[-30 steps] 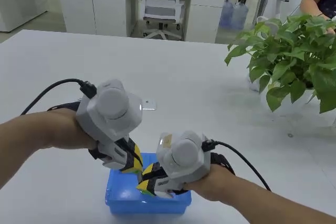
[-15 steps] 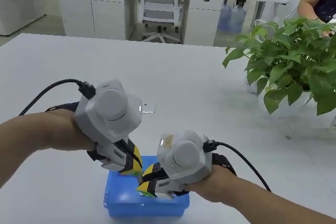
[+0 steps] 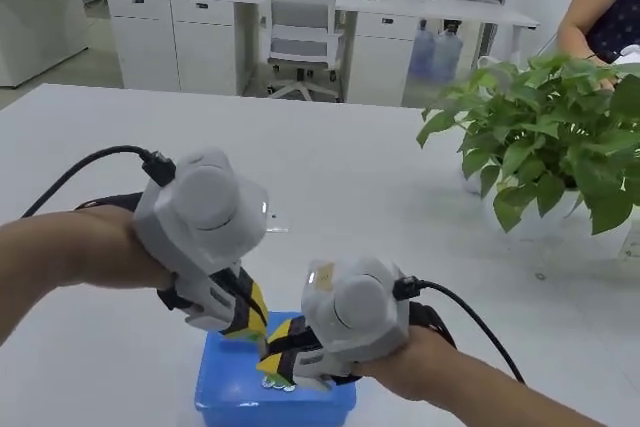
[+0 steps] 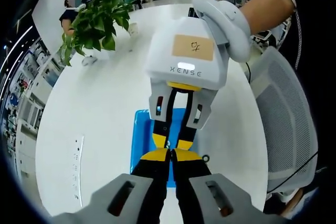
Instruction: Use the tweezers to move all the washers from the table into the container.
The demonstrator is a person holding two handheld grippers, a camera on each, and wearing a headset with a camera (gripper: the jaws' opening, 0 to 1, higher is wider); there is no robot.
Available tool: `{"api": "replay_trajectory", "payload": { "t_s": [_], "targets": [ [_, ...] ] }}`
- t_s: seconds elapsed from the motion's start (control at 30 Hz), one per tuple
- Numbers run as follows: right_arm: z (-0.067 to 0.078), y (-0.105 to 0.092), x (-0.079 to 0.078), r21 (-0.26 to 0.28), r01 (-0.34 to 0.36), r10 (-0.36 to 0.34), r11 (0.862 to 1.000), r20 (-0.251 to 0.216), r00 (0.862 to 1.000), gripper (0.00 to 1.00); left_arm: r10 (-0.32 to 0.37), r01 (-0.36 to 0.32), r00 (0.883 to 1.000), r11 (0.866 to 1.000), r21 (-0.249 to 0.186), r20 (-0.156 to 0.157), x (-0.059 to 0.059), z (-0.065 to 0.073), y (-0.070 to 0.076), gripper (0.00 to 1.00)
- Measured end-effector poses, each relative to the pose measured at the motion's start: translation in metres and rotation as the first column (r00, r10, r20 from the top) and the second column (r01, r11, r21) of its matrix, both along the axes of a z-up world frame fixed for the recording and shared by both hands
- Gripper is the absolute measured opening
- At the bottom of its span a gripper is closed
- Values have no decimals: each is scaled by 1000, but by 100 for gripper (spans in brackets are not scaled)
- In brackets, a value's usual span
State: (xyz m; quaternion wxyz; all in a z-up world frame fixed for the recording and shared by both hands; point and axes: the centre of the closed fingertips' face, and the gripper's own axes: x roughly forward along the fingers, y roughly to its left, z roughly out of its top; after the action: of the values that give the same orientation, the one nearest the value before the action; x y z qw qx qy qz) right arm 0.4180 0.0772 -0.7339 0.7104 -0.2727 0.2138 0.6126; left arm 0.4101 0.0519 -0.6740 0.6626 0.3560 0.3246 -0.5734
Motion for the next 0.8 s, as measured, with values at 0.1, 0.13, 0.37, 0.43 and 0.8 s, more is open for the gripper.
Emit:
{"api": "replay_trajectory", "payload": {
  "t_s": [0.1,0.13,0.37,0.43,0.8],
  "targets": [
    [6,1,-3,9,1,-1,1000,4,1000,12,1,-1,1000,1000,1,3,-4,6,0,6],
    [7,2,-4,11,1,-1,1000,7,1000,12,-1,1,1000,1000,3,5,-5,8,0,6],
    [22,6,-13,34,5,-6,999,17,1000,12,4,-5,1000,1000,7,10,-13,21,2,6],
    [25,6,-16,44,11,-12,999,19,1000,12,10,-10,1000,1000,10,12,-16,24,3,6],
    [31,9,-36,67,6,-8,998,27,1000,12,23,-23,1000,1000,19,10,-36,30,5,6]
  ]
}}
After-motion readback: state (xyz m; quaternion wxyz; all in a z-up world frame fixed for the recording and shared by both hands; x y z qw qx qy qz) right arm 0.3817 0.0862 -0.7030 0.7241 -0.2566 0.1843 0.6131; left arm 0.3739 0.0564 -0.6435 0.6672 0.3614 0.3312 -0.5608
